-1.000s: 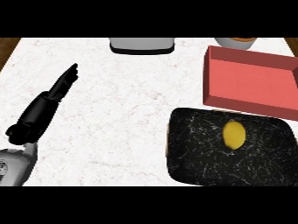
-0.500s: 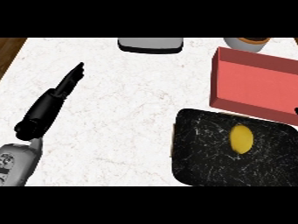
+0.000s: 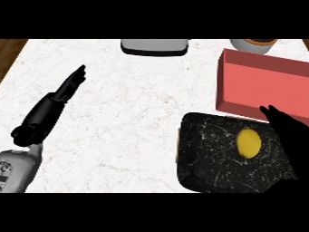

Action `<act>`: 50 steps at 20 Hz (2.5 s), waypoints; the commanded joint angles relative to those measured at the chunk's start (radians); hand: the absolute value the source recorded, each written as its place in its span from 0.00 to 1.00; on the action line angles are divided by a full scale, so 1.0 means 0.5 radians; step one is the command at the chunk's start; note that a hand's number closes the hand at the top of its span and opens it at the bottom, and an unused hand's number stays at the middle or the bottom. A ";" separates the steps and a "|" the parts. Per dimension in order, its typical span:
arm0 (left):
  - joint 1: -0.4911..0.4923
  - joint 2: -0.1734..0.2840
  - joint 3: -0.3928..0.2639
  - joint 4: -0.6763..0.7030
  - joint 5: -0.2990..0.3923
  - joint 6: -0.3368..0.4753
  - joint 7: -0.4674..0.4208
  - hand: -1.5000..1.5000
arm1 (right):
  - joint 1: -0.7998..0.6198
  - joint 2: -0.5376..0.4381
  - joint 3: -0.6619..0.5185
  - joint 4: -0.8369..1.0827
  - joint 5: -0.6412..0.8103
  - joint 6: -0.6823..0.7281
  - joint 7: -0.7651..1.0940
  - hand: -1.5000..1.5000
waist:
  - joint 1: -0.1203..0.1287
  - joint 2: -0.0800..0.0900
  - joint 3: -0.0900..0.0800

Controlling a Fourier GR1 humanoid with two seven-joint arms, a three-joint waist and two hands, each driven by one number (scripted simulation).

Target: Pick the lemon from the tray and place it in the cardboard box

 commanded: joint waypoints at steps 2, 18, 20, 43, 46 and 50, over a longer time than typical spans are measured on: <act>0.005 -0.012 0.033 0.077 -0.009 -0.017 -0.073 0.50 | -0.305 0.297 0.191 0.246 0.083 0.199 0.466 0.00 | -0.018 0.000 -0.001; 0.057 -0.042 0.114 -0.054 -0.040 -0.026 0.023 0.50 | -0.237 0.577 0.232 0.728 0.500 0.228 0.240 0.00 | -0.085 -0.015 0.004; 0.065 -0.040 0.134 0.057 -0.032 -0.063 -0.065 0.50 | -0.336 0.576 0.162 0.769 0.448 0.357 0.263 0.00 | -0.085 -0.013 0.003; 0.157 -0.138 0.236 -0.067 -0.200 -0.169 -0.038 0.50 | -0.004 0.999 -0.158 1.233 0.998 0.280 -0.264 0.00 | -0.078 -0.014 0.006; 0.029 -0.200 0.256 0.010 -0.240 -0.145 -0.029 0.50 | 0.085 0.909 -0.282 1.193 0.975 0.349 -0.518 0.00 | -0.088 -0.013 0.006; 0.165 -0.143 0.292 -0.050 -0.193 -0.237 -0.075 0.50 | 0.185 0.848 -0.140 1.215 1.165 0.158 -0.804 1.00 | -0.086 -0.014 0.006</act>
